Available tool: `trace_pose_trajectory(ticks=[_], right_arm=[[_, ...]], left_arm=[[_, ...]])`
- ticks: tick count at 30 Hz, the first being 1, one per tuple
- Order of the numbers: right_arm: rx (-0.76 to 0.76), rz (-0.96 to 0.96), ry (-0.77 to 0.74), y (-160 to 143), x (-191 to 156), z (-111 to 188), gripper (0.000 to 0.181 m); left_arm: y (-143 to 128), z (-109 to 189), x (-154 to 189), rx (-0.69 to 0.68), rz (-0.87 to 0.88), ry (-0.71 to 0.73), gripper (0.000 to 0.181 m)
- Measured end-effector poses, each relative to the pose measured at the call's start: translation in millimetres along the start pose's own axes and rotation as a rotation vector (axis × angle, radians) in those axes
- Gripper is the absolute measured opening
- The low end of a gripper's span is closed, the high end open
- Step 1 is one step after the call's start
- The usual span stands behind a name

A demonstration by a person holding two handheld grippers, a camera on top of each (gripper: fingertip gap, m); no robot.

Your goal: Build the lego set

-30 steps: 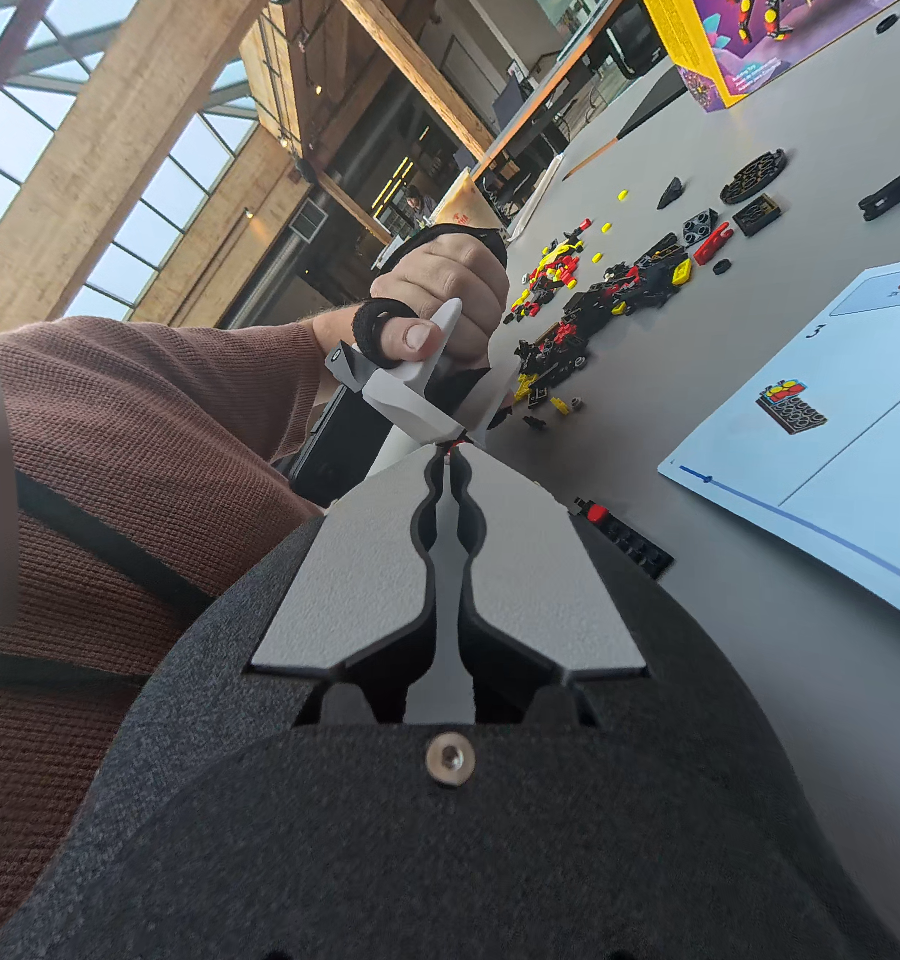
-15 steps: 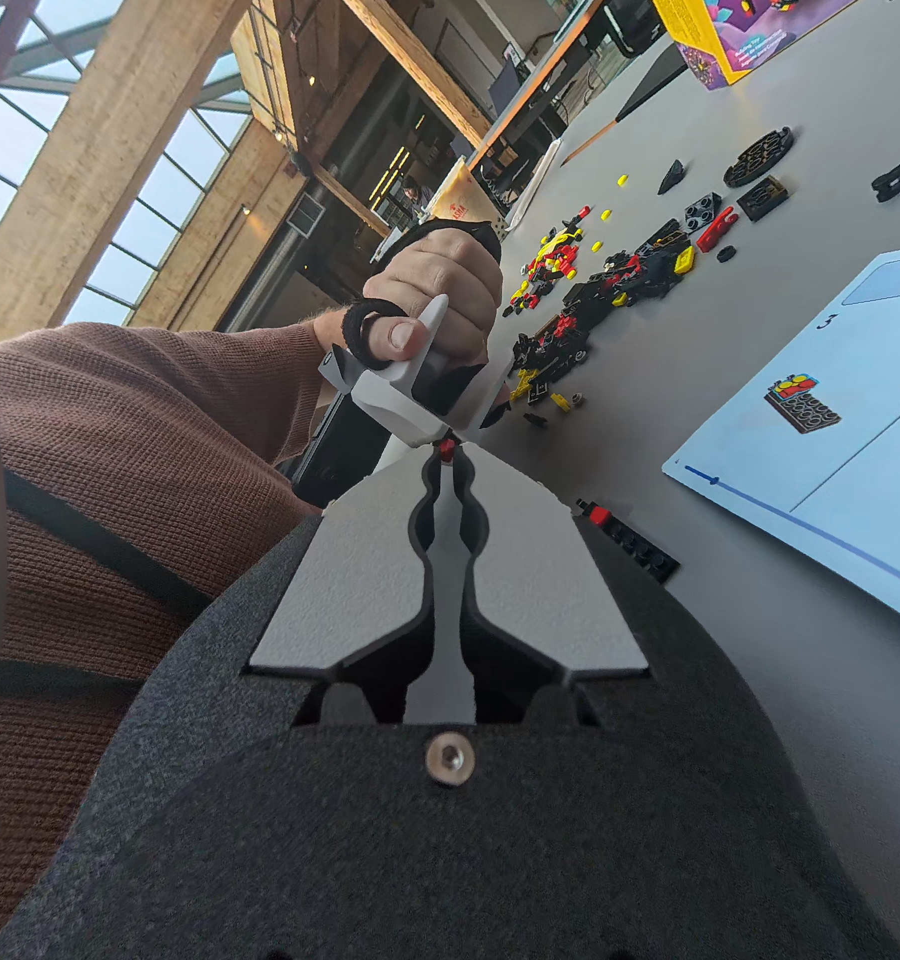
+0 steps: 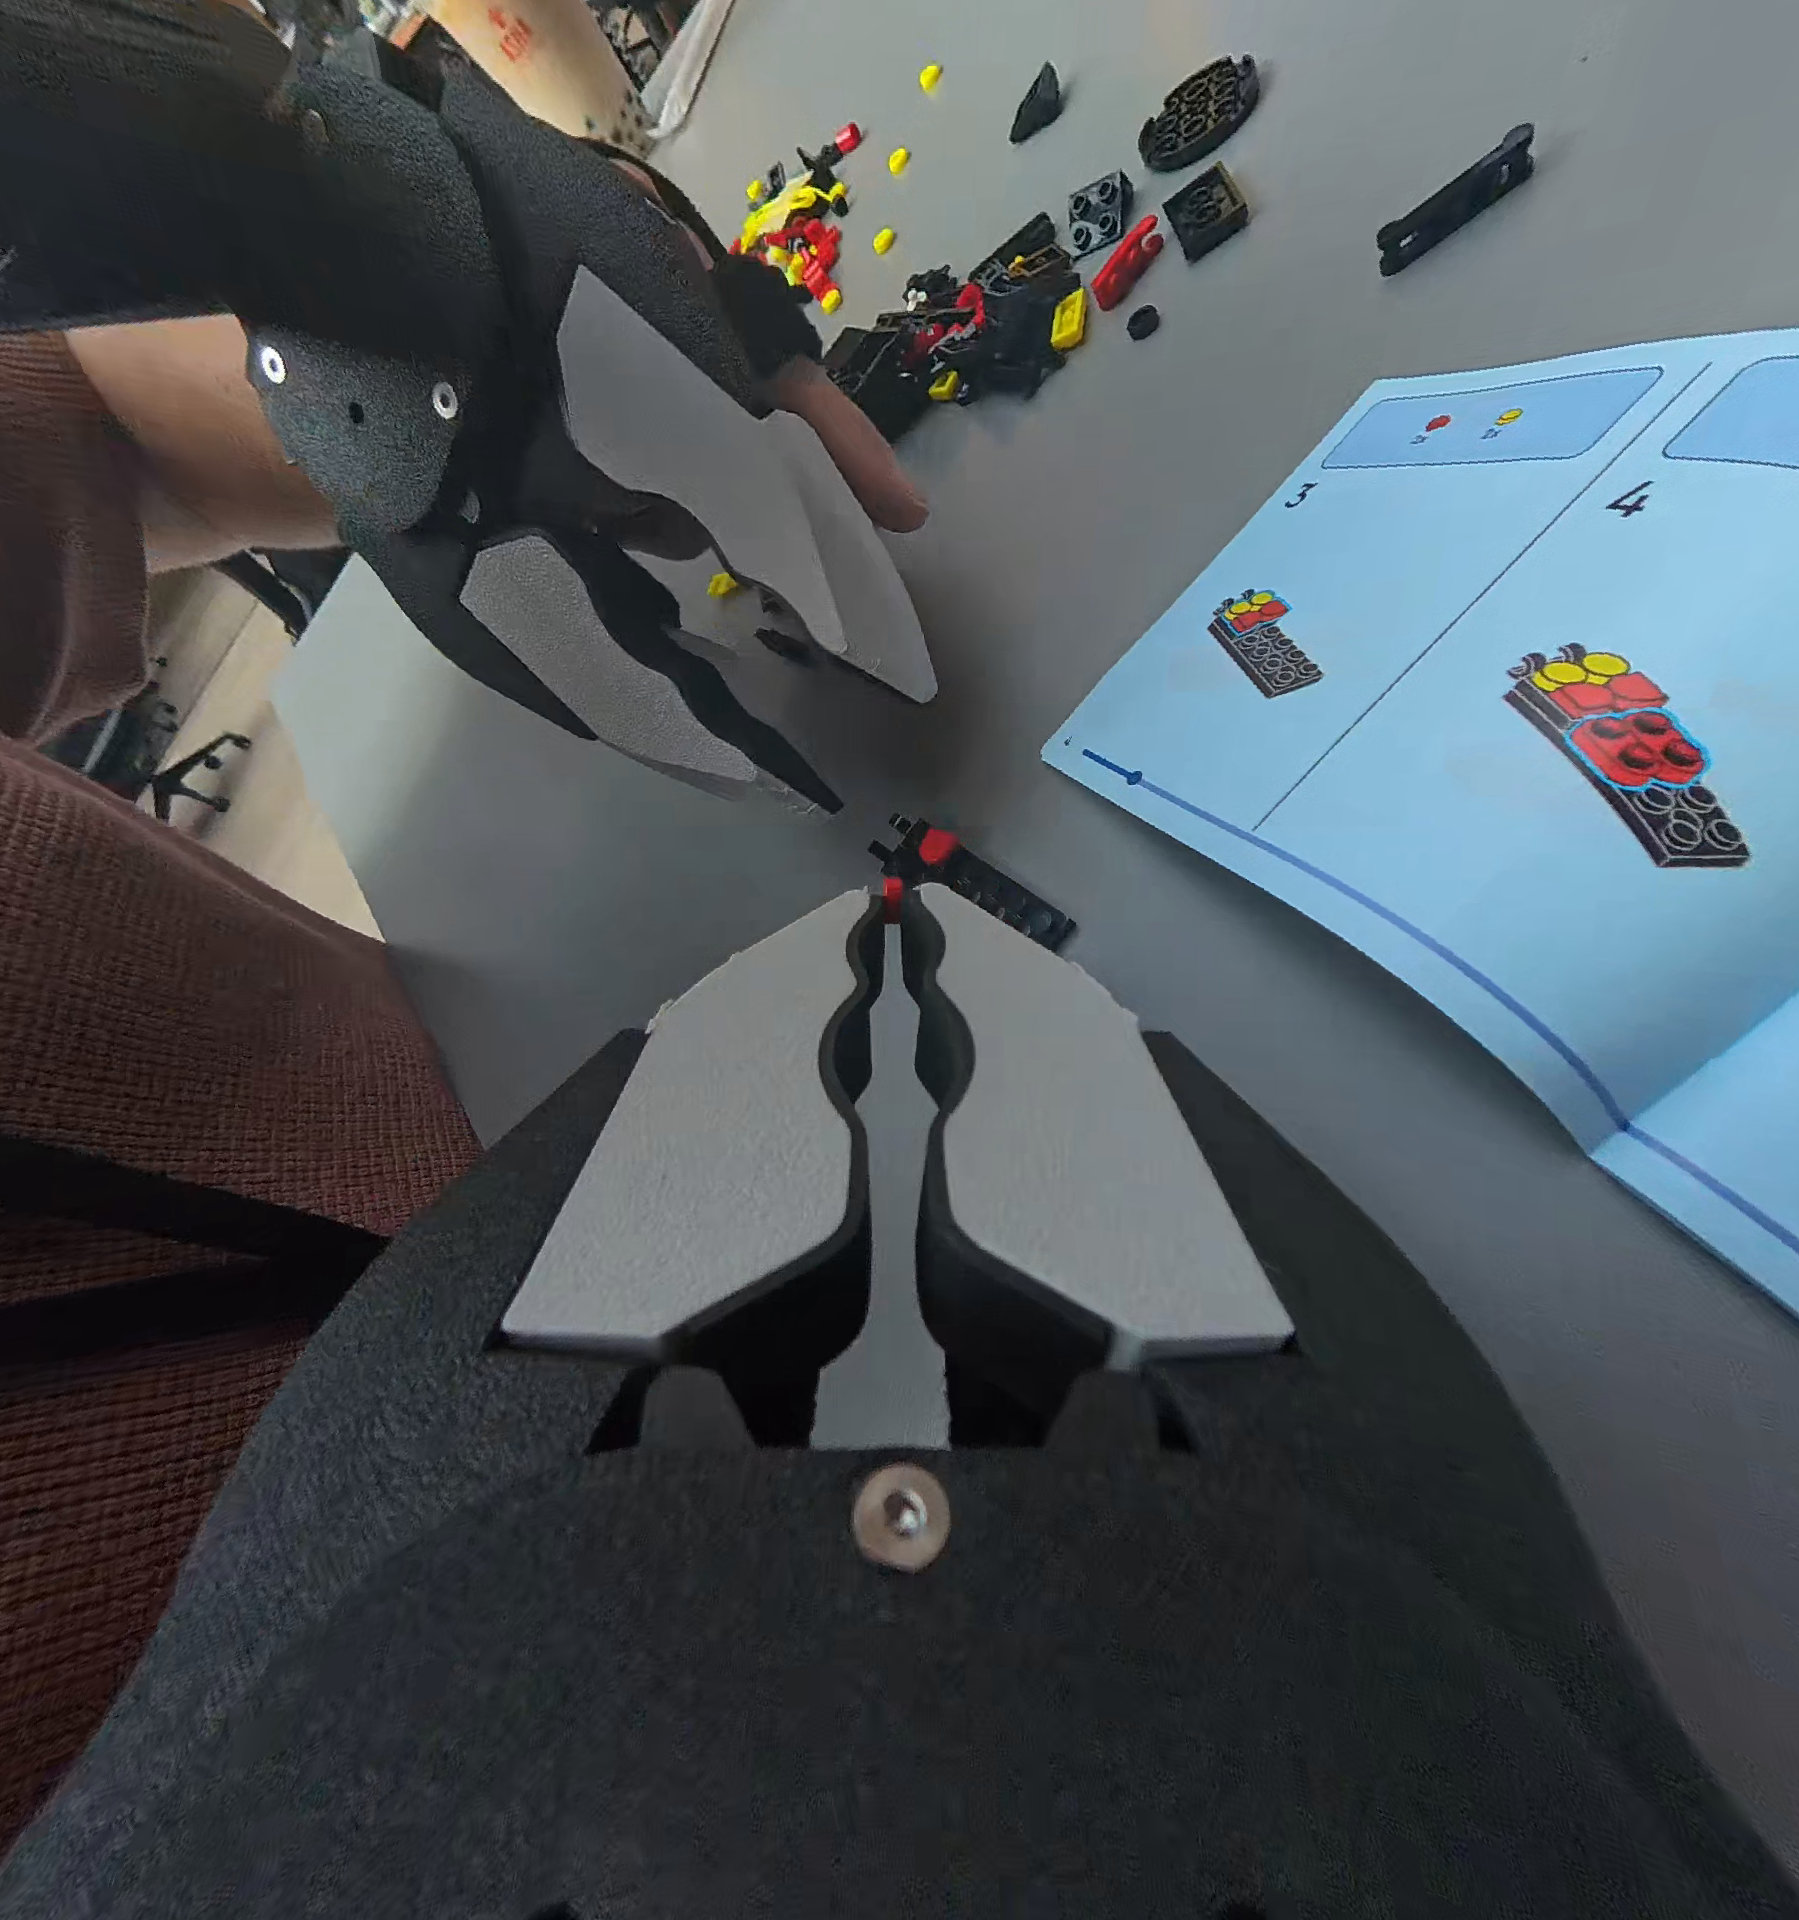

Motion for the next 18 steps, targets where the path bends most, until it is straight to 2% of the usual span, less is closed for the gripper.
trace_pose_trajectory(ticks=[4,7,10,18], right_arm=[[-0.031,0.017,-0.007,-5.0,-1.5,-4.6,0.002],[-0.085,0.026,-0.02,-14.0,-1.2,-12.9,0.002],[-0.1,0.043,-0.043,-15.7,-2.8,-18.5,0.002],[-0.094,0.05,-0.05,-19.6,-6.9,-18.2,0.003]], left_arm=[[-13.9,-10.8,16.0,-0.112,0.184,0.064,0.033],[-12.3,-16.6,17.7,-0.077,0.298,0.137,0.035],[-11.8,-18.6,17.8,-0.057,0.403,0.179,0.016],[-3.9,-17.2,29.2,0.001,0.58,0.3,0.016]])
Point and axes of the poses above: each gripper's, where its closed fingertips meet, z back along the fingers, y out of its top, x = y × z across the jaws, the point moved 2 cm from there along z, back along the fingers, and after that the axes turned 13 degrees about x, right-handed, at the moved point
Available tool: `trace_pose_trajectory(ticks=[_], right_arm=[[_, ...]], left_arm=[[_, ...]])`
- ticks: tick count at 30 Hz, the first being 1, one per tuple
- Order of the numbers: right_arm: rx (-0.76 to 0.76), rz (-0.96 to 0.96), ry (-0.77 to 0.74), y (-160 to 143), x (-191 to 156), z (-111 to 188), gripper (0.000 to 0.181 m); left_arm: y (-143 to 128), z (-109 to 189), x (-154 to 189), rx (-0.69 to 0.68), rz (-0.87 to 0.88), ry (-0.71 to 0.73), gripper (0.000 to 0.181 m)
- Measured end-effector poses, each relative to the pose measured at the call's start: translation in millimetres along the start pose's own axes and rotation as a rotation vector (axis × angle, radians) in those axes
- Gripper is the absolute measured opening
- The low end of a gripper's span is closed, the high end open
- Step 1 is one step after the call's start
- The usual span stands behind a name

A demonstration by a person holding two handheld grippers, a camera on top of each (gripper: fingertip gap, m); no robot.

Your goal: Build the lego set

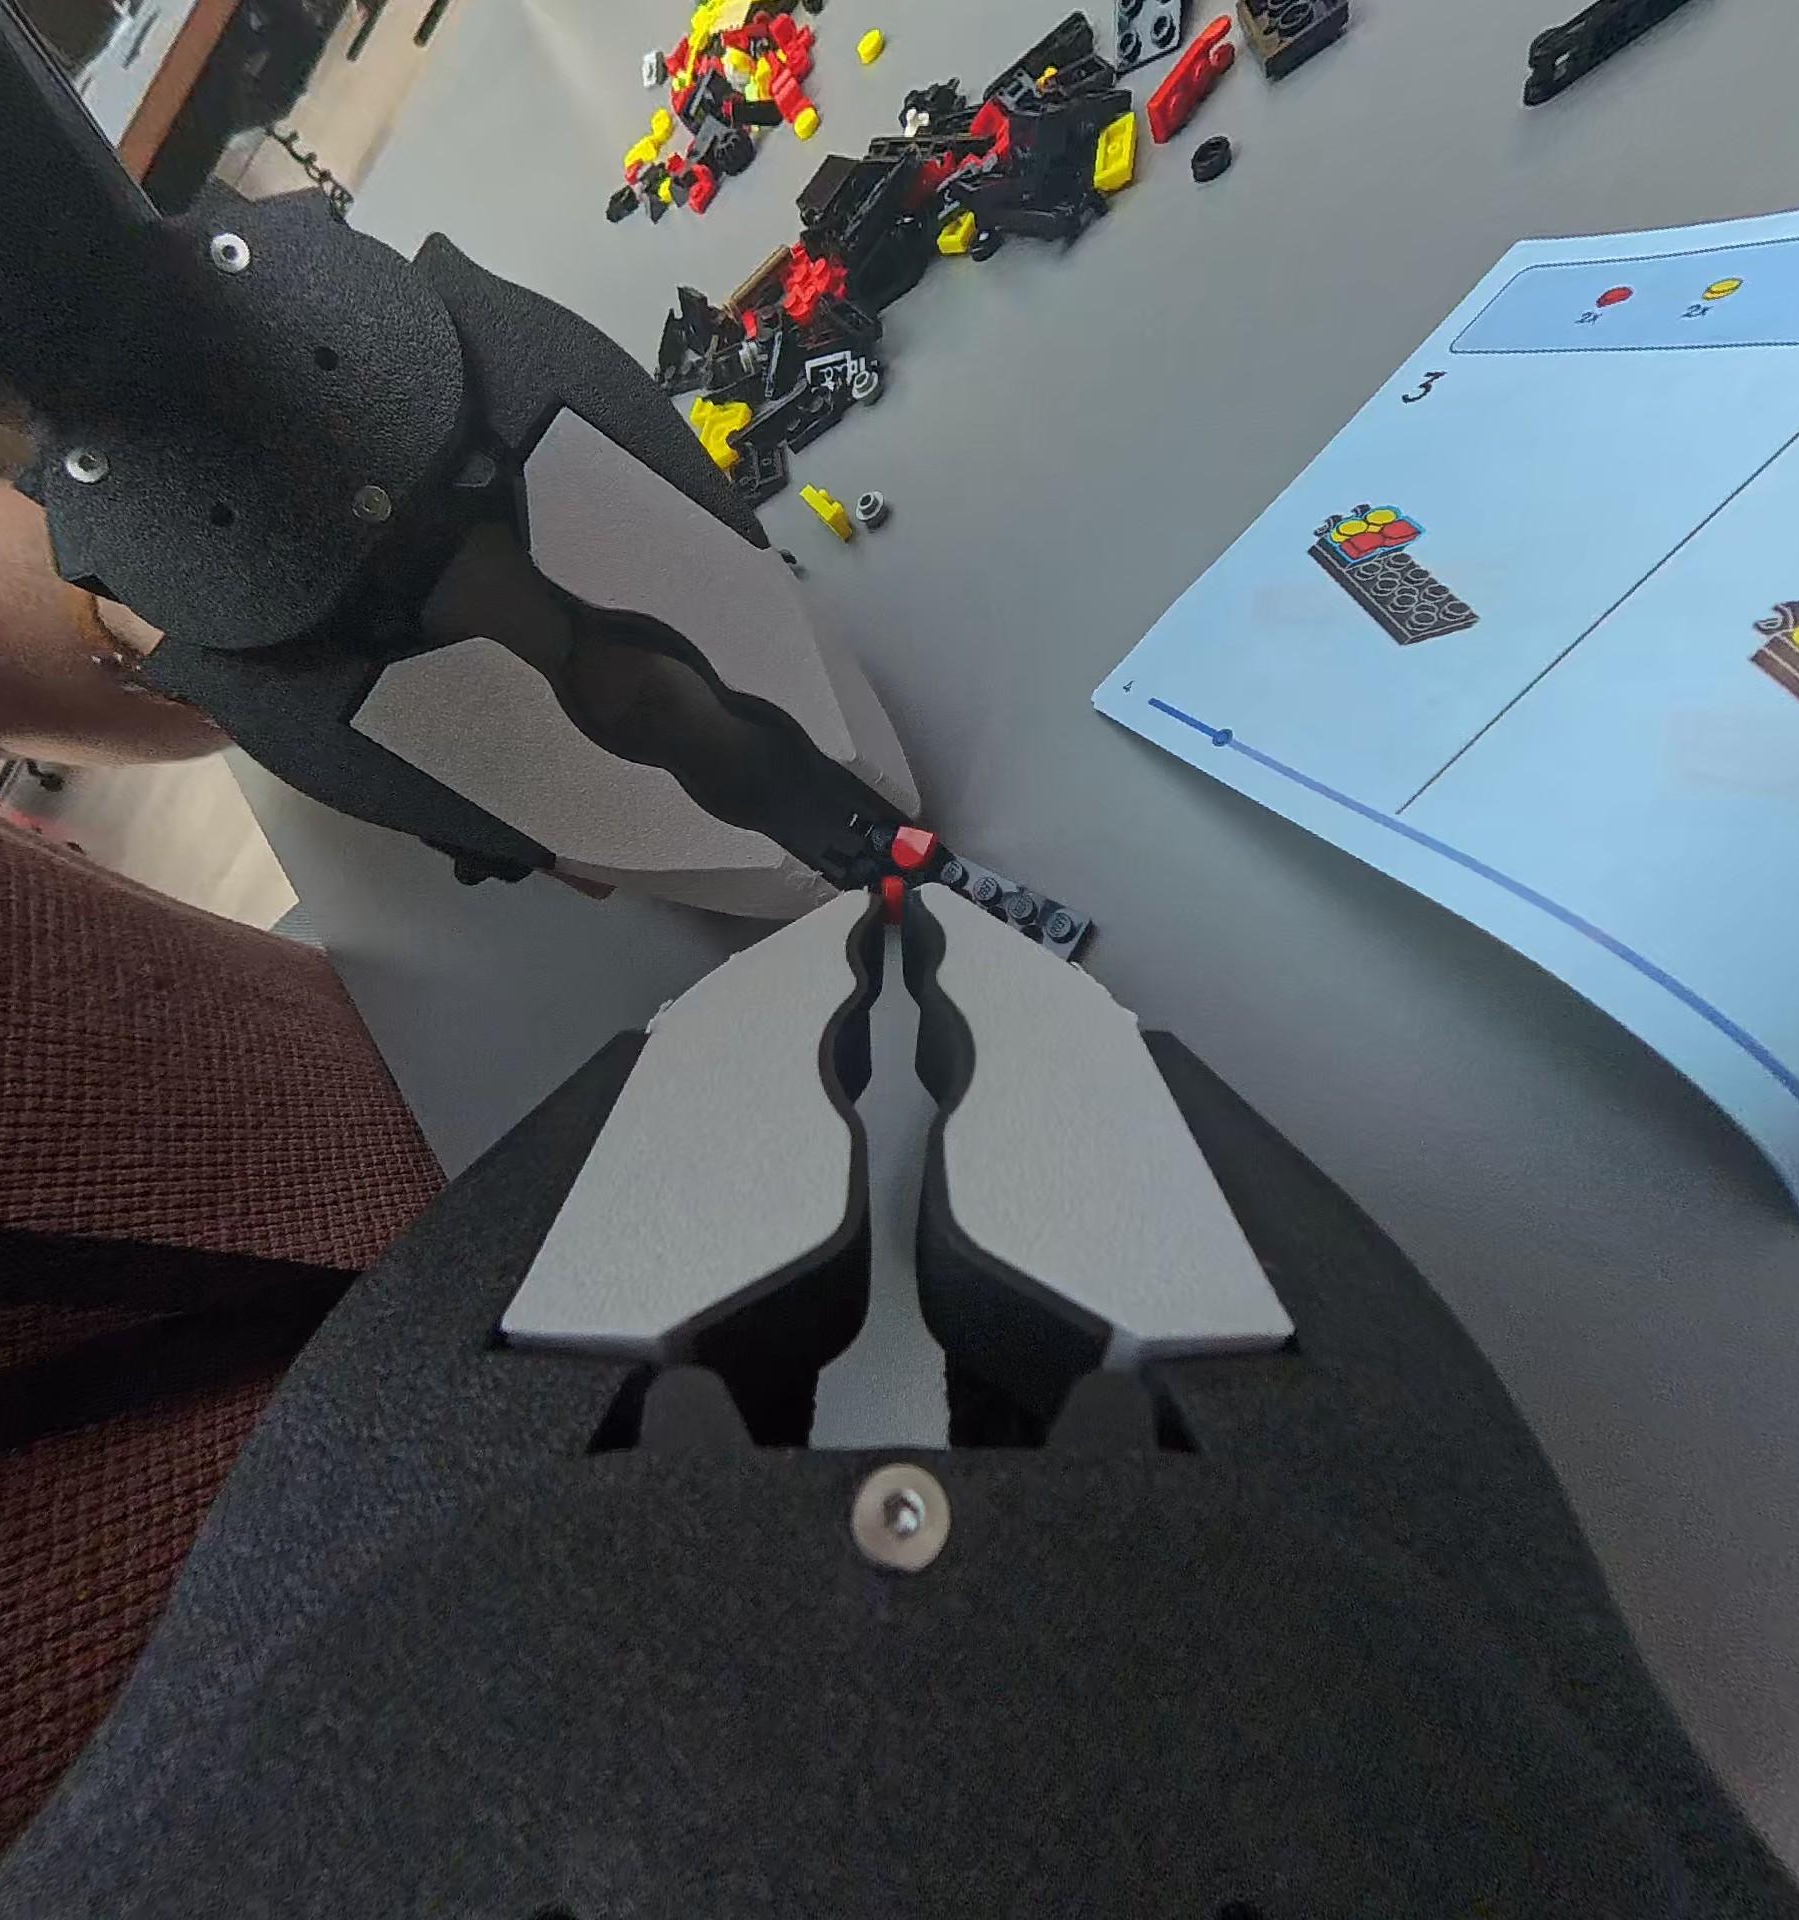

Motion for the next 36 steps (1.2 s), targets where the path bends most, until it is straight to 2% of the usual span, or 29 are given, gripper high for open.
trace_pose_trajectory(ticks=[7,15,36], right_arm=[[-0.027,0.037,-0.05,-4.4,-7.1,0.2,0.002],[-0.05,-0.015,-0.058,-8.7,-10.1,-2.8,0.003],[-0.083,0.028,-0.105,-4.3,-7.1,-1.6,0.009]], left_arm=[[-1.9,3.0,9.1,0.011,-0.052,0.132,0.016],[-1.9,3.0,12.3,0.013,-0.062,0.167,0.016],[-4.0,1.8,14.3,0.001,-0.027,0.132,0.016]])
Point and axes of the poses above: each gripper's, where its closed fingertips meet, z back along the fingers, y out of its top, x = y × z across the jaws, the point moved 2 cm from there along z, back along the fingers, and after that the axes turned 13 degrees about x, right-handed, at the moved point
